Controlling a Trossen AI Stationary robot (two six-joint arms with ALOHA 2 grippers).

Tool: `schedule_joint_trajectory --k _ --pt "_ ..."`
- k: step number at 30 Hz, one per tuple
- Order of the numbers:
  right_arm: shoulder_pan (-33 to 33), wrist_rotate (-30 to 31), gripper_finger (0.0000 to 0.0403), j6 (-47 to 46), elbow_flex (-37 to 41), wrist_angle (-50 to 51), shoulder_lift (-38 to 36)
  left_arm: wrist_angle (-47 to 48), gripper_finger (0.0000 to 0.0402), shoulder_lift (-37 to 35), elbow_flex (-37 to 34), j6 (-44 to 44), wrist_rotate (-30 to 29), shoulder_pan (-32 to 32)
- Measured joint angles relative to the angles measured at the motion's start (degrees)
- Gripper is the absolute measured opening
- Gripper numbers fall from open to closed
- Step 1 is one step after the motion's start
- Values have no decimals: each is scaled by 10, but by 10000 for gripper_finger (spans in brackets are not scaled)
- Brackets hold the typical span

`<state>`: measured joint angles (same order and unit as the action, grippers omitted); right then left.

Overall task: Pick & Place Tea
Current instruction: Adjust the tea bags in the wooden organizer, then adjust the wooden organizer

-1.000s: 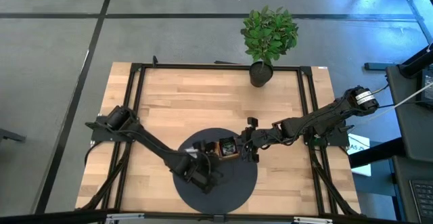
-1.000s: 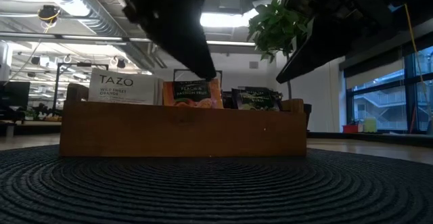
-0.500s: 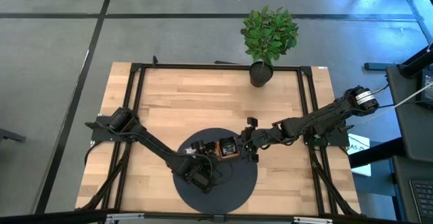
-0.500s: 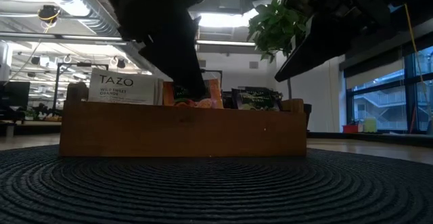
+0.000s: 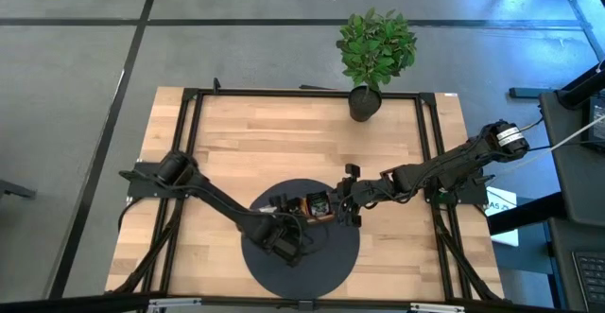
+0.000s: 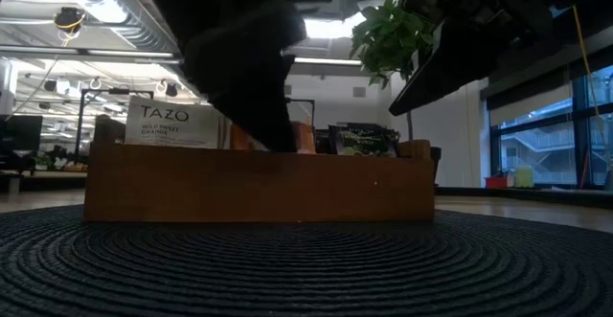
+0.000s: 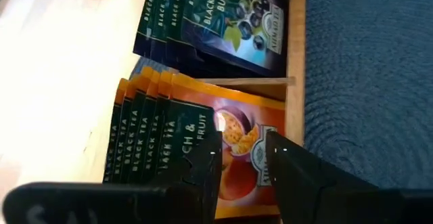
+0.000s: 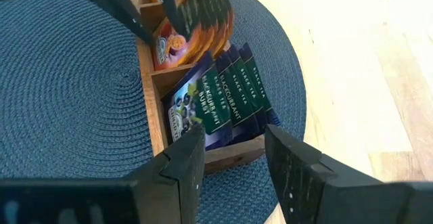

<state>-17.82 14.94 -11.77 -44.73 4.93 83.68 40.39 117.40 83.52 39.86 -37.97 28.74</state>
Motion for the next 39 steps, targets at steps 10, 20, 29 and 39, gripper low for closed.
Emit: schedule_joint_trajectory --k 10,20,29,39 --pt "0 0 156 0 0 0 0 2 111 -9 0 -17 -5 5" --pt "0 0 156 -6 0 2 0 1 112 -60 0 -14 1 24" --pt "-13 -15 156 -46 0 98 0 21 110 -48 -1 129 156 84" --pt "-12 -15 156 -63 0 64 42 137 113 -5 -1 224 115 86"
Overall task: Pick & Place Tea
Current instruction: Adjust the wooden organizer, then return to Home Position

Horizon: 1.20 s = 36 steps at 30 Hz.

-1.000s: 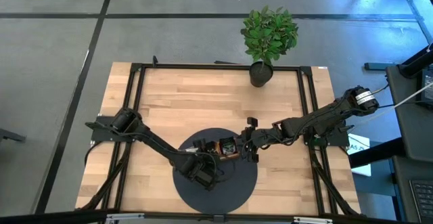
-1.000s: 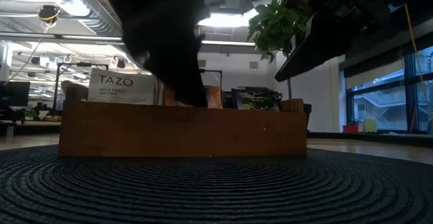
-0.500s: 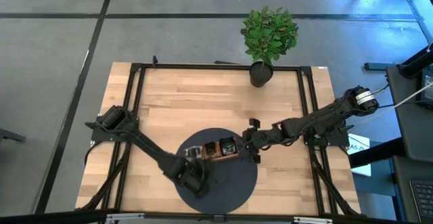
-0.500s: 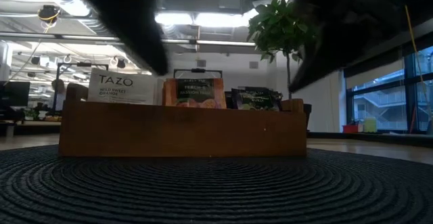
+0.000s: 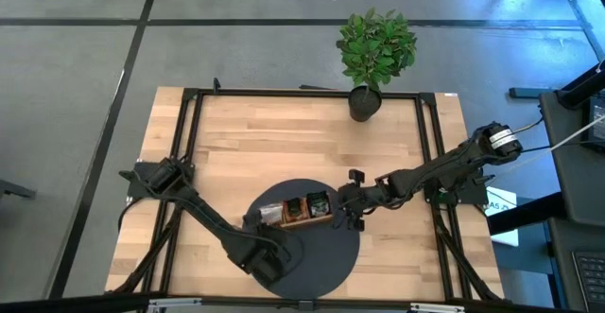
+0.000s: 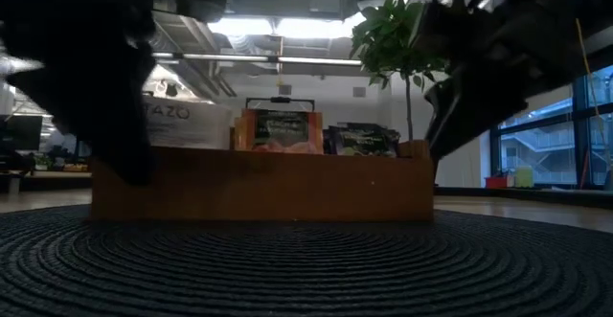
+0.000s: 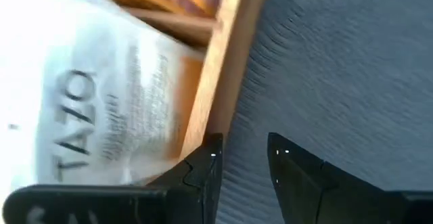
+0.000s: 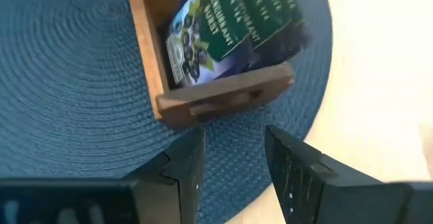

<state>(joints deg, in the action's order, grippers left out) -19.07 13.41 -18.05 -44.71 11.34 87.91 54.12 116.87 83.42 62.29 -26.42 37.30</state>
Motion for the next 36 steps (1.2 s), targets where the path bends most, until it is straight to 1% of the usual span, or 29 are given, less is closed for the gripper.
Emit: schedule_joint_trajectory --k 4,9,12,15,17,18,20,22,25,27,28,30,32,34,36 --pt "-2 0 156 -27 0 -7 21 17 113 3 -4 0 -41 -15" --pt "-6 0 156 -28 0 -6 47 18 113 3 -18 -7 -39 -38" --pt "-9 -1 156 -33 0 25 41 21 111 2 -21 -29 -25 -42" --pt "-20 0 156 -38 1 46 4 41 109 -25 -21 -34 -45 -26" --pt "-30 3 156 -10 1 48 -20 58 110 -53 -21 -39 -87 -11" --pt "-34 3 156 8 1 48 -31 66 110 -69 -24 -40 -121 -1" --pt "-39 3 156 39 1 47 -51 78 109 -102 -38 -32 -200 20" --pt "-41 5 156 47 7 33 -66 75 109 -139 -63 -18 -284 37" --pt "-41 1 156 42 53 -31 -89 71 109 -188 -110 11 -408 57" --pt "-41 -3 156 28 95 -74 -115 74 109 -212 -142 25 -470 67" --pt "-41 -4 156 20 116 -95 -132 75 109 -222 -156 27 -479 71" --pt "-41 3 156 20 157 -141 -172 68 108 -240 -176 36 -467 76" --pt "-41 29 156 39 195 -197 -212 64 107 -250 -192 45 -465 77" --pt "-41 57 156 69 224 -216 -253 66 107 -263 -200 74 -459 66" --pt "-41 74 156 90 244 -215 -284 73 107 -291 -212 111 -441 52"
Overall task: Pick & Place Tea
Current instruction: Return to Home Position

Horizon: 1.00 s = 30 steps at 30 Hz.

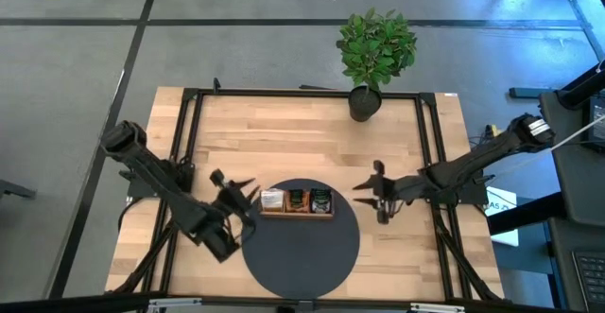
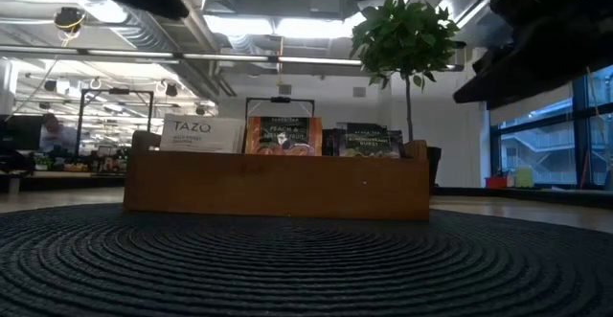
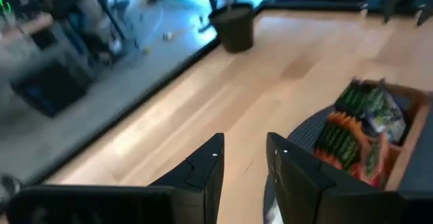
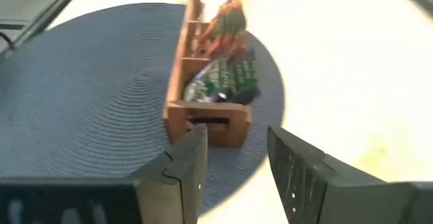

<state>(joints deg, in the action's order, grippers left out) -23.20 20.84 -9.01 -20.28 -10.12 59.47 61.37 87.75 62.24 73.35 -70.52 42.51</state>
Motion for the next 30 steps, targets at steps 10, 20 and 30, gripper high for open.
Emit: schedule_joint_trajectory --k 10,20,30 --pt "33 6 156 1 71 -24 -93 -386 107 -139 -159 -241 225 -83" --pt "101 5 156 37 76 -6 -105 -641 107 -302 -304 -572 556 -242" --pt "163 -76 156 47 77 -8 -137 -711 107 -497 -455 -606 655 -378"
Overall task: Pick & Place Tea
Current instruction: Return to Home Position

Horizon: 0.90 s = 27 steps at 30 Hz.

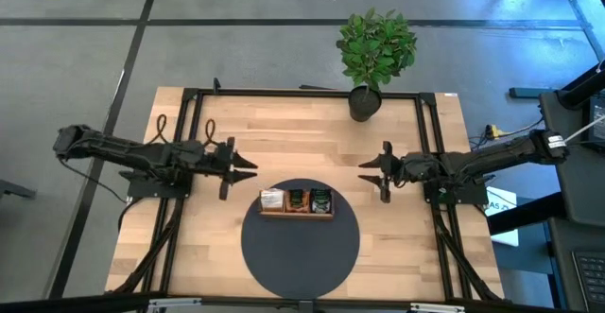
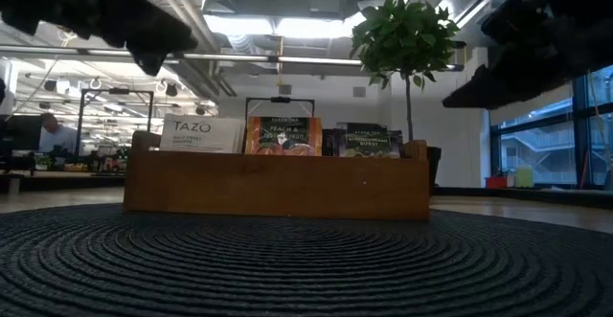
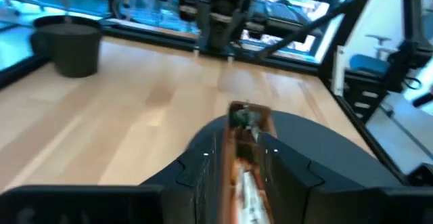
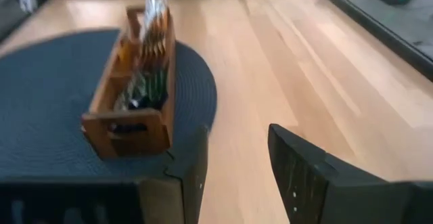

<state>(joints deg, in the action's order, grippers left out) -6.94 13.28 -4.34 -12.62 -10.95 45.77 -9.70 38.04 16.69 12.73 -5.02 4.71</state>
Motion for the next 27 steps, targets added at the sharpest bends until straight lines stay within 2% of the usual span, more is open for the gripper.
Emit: schedule_joint_trajectory --k 7,10,14,22,27 --pt "30 -55 156 -16 93 -144 -63 -29 107 -75 -63 -4 9 -37" --pt "41 -61 156 -25 121 -173 -104 -38 107 -110 -88 -1 27 -51" --pt "59 -64 156 -26 122 -123 -151 -38 107 -163 -105 0 37 -71" --pt "109 -140 156 -26 122 -68 -231 -4 107 -249 -134 8 86 -122" --pt "132 -164 156 -30 122 -28 -285 39 107 -297 -134 13 102 -156"
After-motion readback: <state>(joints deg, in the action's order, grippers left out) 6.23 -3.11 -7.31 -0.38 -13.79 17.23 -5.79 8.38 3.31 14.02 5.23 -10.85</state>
